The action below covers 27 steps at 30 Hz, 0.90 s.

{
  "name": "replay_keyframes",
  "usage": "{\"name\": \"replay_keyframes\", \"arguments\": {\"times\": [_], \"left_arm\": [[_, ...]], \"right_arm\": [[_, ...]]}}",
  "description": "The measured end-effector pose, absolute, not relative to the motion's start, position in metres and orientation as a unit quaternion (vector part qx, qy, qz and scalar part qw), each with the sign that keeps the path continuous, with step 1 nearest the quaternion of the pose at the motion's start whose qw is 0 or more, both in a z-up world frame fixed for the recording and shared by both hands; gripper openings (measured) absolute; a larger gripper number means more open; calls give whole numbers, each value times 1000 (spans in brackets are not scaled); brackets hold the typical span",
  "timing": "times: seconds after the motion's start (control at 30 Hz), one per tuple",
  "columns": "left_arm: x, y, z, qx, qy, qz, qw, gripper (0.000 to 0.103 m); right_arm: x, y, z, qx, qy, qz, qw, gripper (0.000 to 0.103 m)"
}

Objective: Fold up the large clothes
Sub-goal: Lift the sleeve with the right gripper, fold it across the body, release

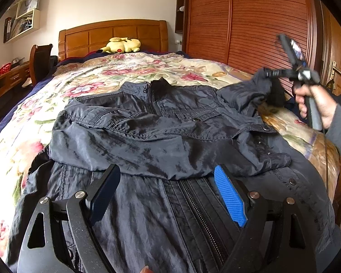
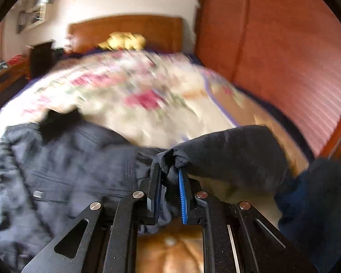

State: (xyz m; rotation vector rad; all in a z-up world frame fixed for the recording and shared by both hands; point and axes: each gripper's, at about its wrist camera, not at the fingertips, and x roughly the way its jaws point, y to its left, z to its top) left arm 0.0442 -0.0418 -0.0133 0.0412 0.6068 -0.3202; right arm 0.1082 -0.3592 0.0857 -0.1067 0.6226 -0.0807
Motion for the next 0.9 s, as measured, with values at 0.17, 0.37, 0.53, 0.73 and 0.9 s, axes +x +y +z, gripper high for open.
{"name": "replay_keyframes", "arguments": {"times": [0.17, 0.37, 0.53, 0.73, 0.9], "left_arm": [[43, -41, -12, 18, 295, -157, 942, 85], [45, -31, -10, 1, 296, -149, 944, 85], [42, -26, -9, 0, 292, -146, 945, 85], [40, -22, -8, 4, 289, -144, 946, 85], [39, -18, -6, 0, 286, -143, 947, 85]], "right_arm": [[74, -303, 107, -78, 281, 42, 956, 14], [48, -258, 80, -52, 323, 118, 938, 14], [47, -241, 38, -52, 367, 152, 917, 15], [54, -230, 17, -60, 394, 147, 905, 21], [32, -219, 31, -57, 398, 140, 905, 33]]}}
